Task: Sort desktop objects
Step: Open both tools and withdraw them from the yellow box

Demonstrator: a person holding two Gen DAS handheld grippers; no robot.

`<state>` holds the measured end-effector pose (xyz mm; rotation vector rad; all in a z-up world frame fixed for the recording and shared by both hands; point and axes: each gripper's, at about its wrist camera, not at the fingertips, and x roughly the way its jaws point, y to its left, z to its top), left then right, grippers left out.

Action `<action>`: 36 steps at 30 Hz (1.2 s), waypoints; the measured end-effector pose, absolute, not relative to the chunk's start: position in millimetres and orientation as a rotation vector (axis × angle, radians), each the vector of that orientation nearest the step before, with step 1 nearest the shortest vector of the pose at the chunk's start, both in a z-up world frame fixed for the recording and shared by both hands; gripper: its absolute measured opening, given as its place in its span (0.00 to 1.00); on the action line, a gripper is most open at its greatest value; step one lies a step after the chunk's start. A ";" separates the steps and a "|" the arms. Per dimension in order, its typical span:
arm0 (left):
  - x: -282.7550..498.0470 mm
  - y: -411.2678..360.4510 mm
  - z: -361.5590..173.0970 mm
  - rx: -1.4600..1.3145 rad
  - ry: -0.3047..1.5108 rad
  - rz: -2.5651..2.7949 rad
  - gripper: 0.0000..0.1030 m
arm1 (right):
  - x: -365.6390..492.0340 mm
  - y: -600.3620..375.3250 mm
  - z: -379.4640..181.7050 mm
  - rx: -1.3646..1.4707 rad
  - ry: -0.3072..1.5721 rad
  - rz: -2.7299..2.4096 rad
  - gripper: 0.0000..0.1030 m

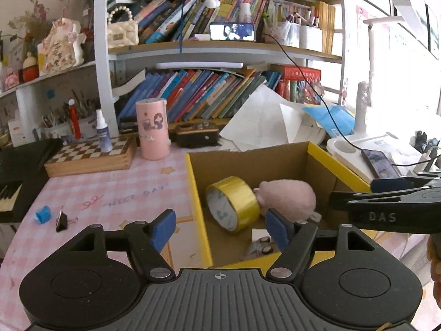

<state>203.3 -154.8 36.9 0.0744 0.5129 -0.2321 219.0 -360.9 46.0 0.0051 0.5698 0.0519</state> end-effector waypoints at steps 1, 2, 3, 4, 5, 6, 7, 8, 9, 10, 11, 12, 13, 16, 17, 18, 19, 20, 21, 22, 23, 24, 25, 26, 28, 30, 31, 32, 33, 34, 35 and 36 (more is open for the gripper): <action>201.5 -151.9 36.4 0.074 0.515 -0.237 0.72 | 216.1 -360.2 45.1 0.008 0.574 0.040 0.65; 199.5 -148.2 35.8 0.073 0.519 -0.244 0.72 | 212.6 -358.8 43.8 0.011 0.578 0.025 0.66; 197.3 -145.0 35.2 0.072 0.522 -0.249 0.72 | 208.8 -357.5 42.7 0.013 0.582 0.011 0.66; 195.1 -142.0 34.3 0.072 0.525 -0.255 0.72 | 205.5 -355.8 41.7 0.016 0.587 -0.001 0.66; 193.0 -138.7 33.5 0.071 0.529 -0.261 0.72 | 202.2 -353.4 40.4 0.019 0.593 -0.011 0.66; 190.9 -135.2 32.4 0.070 0.534 -0.266 0.72 | 198.6 -350.5 38.8 0.023 0.599 -0.024 0.66; 188.8 -131.9 31.3 0.069 0.539 -0.271 0.72 | 195.3 -347.8 37.5 0.027 0.604 -0.034 0.67; 186.8 -127.6 30.0 0.067 0.546 -0.277 0.72 | 191.4 -344.5 36.5 0.031 0.606 -0.042 0.67; 184.8 -124.1 29.0 0.065 0.553 -0.281 0.72 | 187.8 -341.4 36.0 0.034 0.608 -0.050 0.68; 182.8 -120.0 27.8 0.062 0.560 -0.286 0.72 | 184.2 -338.1 35.2 0.035 0.615 -0.058 0.68; 180.6 -116.6 26.8 0.060 0.566 -0.291 0.72 | 180.6 -334.2 34.0 0.037 0.622 -0.067 0.68; 178.0 -113.0 25.6 0.059 0.573 -0.296 0.72 | 177.1 -330.3 32.8 0.037 0.630 -0.076 0.68; 175.2 -109.5 24.5 0.058 0.580 -0.300 0.72 | 174.2 -327.1 31.4 0.040 0.640 -0.083 0.68; 168.9 -99.2 20.0 0.054 0.605 -0.312 0.72 | 165.3 -317.4 25.3 0.057 0.676 -0.099 0.68; 167.6 -95.8 18.2 0.052 0.617 -0.315 0.72 | 163.2 -313.5 23.6 0.061 0.687 -0.102 0.68; 165.9 -92.1 16.4 0.050 0.628 -0.317 0.72 | 160.1 -309.4 21.4 0.067 0.700 -0.106 0.68; 164.3 -88.6 14.8 0.048 0.638 -0.319 0.72 | 157.4 -306.0 20.0 0.071 0.709 -0.107 0.68; 162.4 -84.5 13.1 0.045 0.649 -0.321 0.72 | 154.5 -302.0 18.4 0.076 0.719 -0.109 0.68; 160.2 -81.1 11.4 0.044 0.658 -0.321 0.72 | 151.8 -298.4 17.1 0.080 0.726 -0.111 0.68; 158.1 -77.8 9.6 0.044 0.667 -0.322 0.72 | 149.2 -294.8 15.9 0.084 0.733 -0.112 0.68; 156.4 -74.6 7.9 0.044 0.677 -0.322 0.72 | 146.8 -291.3 14.7 0.088 0.740 -0.113 0.68; 154.4 -71.3 6.4 0.043 0.687 -0.323 0.72 | 144.1 -287.2 13.5 0.092 0.748 -0.113 0.68; 152.1 -68.1 4.8 0.043 0.695 -0.324 0.72 | 141.9 -283.6 12.0 0.095 0.755 -0.112 0.68; 149.6 -64.7 3.3 0.042 0.703 -0.326 0.72 | 139.2 -279.9 10.3 0.098 0.763 -0.112 0.68; 146.8 -58.4 1.3 0.043 0.714 -0.329 0.72 | 133.4 -271.6 7.7 0.102 0.778 -0.107 0.69; 142.6 -52.3 -0.7 0.046 0.726 -0.332 0.72 | 128.6 -263.5 4.9 0.105 0.791 -0.101 0.69; 140.3 -49.3 -1.6 0.047 0.730 -0.333 0.72 | 126.1 -259.2 3.6 0.105 0.797 -0.096 0.69; 138.5 -46.3 -2.6 0.047 0.736 -0.334 0.72 | 123.9 -254.7 2.4 0.106 0.804 -0.090 0.69; 136.3 -43.1 -3.6 0.048 0.741 -0.334 0.72 | 121.1 -251.2 1.5 0.106 0.808 -0.085 0.70; 134.8 -40.7 -4.2 0.048 0.745 -0.332 0.72 | 119.7 -247.8 0.9 0.105 0.813 -0.079 0.70; 132.9 -37.3 -4.8 0.048 0.749 -0.331 0.72 | 117.5 -243.0 -0.1 0.104 0.819 -0.071 0.71; 131.0 -33.7 -5.3 0.046 0.752 -0.328 0.72 | 115.9 -239.0 -0.6 0.103 0.824 -0.065 0.71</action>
